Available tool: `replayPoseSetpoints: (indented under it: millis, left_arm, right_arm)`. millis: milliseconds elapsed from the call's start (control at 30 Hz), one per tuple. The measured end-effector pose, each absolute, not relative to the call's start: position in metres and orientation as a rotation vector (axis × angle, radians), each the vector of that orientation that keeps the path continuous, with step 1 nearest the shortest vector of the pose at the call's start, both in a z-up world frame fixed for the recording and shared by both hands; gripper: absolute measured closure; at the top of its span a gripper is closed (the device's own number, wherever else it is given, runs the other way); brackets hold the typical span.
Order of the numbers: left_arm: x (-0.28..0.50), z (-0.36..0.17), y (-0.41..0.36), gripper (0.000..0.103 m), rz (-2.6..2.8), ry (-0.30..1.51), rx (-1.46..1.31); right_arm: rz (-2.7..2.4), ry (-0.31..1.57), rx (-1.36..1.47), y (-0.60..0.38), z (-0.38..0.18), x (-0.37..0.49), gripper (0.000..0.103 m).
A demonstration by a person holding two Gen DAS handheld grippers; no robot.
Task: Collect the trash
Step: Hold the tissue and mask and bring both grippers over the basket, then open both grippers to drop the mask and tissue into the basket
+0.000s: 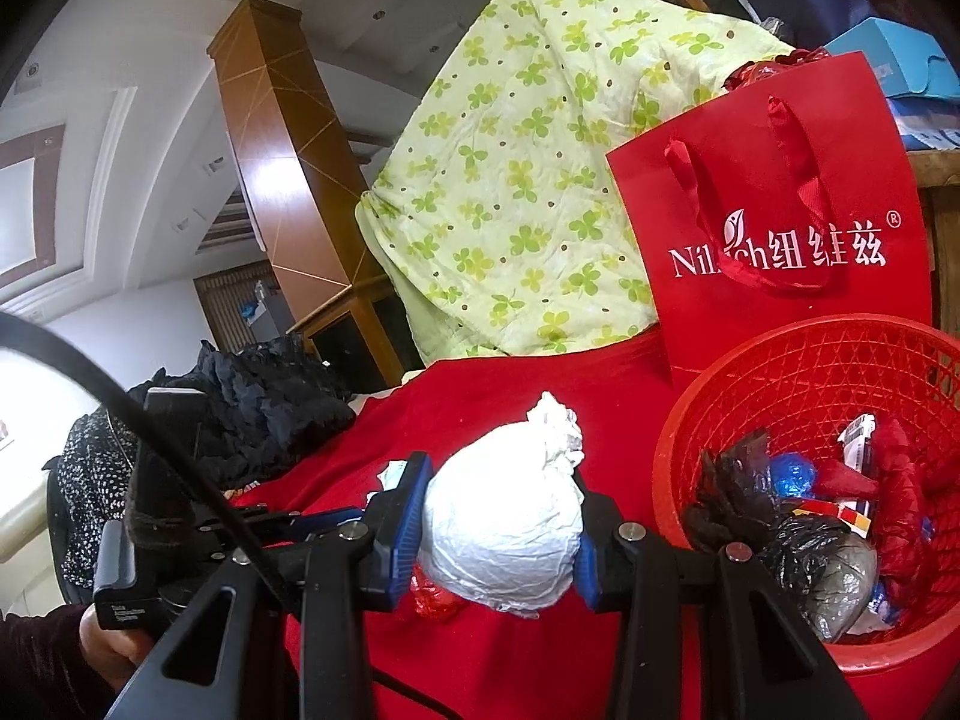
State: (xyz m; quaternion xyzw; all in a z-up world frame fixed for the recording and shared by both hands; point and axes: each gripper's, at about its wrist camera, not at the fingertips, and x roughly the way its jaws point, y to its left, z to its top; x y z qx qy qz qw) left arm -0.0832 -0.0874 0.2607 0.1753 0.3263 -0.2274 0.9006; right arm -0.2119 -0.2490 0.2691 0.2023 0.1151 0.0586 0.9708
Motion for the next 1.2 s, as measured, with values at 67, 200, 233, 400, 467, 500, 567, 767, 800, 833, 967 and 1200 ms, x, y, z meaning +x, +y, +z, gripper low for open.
replayPoseSetpoints:
  millis: [67, 200, 233, 400, 467, 500, 567, 767, 800, 833, 967, 1200]
  left_arm:
    - [-0.084, 0.262, -0.09, 0.083, -0.473, 0.67, 0.369]
    - [-0.086, 0.264, -0.094, 0.083, -0.482, 0.666, 0.375]
    - [-0.087, 0.265, -0.095, 0.083, -0.484, 0.663, 0.38]
    - [-0.09, 0.268, -0.102, 0.083, -0.489, 0.655, 0.392]
    - [-0.091, 0.269, -0.105, 0.083, -0.492, 0.648, 0.401]
    - [-0.091, 0.27, -0.106, 0.083, -0.495, 0.647, 0.402]
    - [-0.092, 0.271, -0.108, 0.083, -0.499, 0.643, 0.406]
    - [-0.094, 0.276, -0.118, 0.083, -0.513, 0.628, 0.41]
    - [-0.094, 0.278, -0.119, 0.083, -0.516, 0.625, 0.408]
    - [-0.094, 0.279, -0.121, 0.083, -0.522, 0.624, 0.405]
    - [-0.097, 0.29, -0.126, 0.083, -0.575, 0.603, 0.365]
    - [-0.118, 0.314, -0.151, 0.083, -0.741, 0.52, 0.314]
  right_arm:
    - [0.116, 0.226, 0.415, -0.251, 0.269, -0.214, 0.059]
    - [0.112, 0.21, 0.433, -0.258, 0.27, -0.219, 0.059]
    - [0.11, 0.205, 0.439, -0.259, 0.27, -0.22, 0.059]
    - [0.094, 0.173, 0.463, -0.267, 0.272, -0.228, 0.058]
    - [0.085, 0.159, 0.472, -0.27, 0.273, -0.231, 0.058]
    - [0.08, 0.153, 0.478, -0.272, 0.274, -0.232, 0.058]
    - [0.066, 0.137, 0.492, -0.276, 0.274, -0.235, 0.058]
    - [0.02, 0.099, 0.542, -0.293, 0.274, -0.246, 0.058]
    - [0.007, 0.091, 0.553, -0.297, 0.274, -0.248, 0.058]
    - [-0.003, 0.083, 0.563, -0.3, 0.273, -0.25, 0.058]
    - [-0.053, 0.047, 0.619, -0.319, 0.271, -0.261, 0.058]
    - [-0.124, -0.003, 0.711, -0.349, 0.267, -0.281, 0.058]
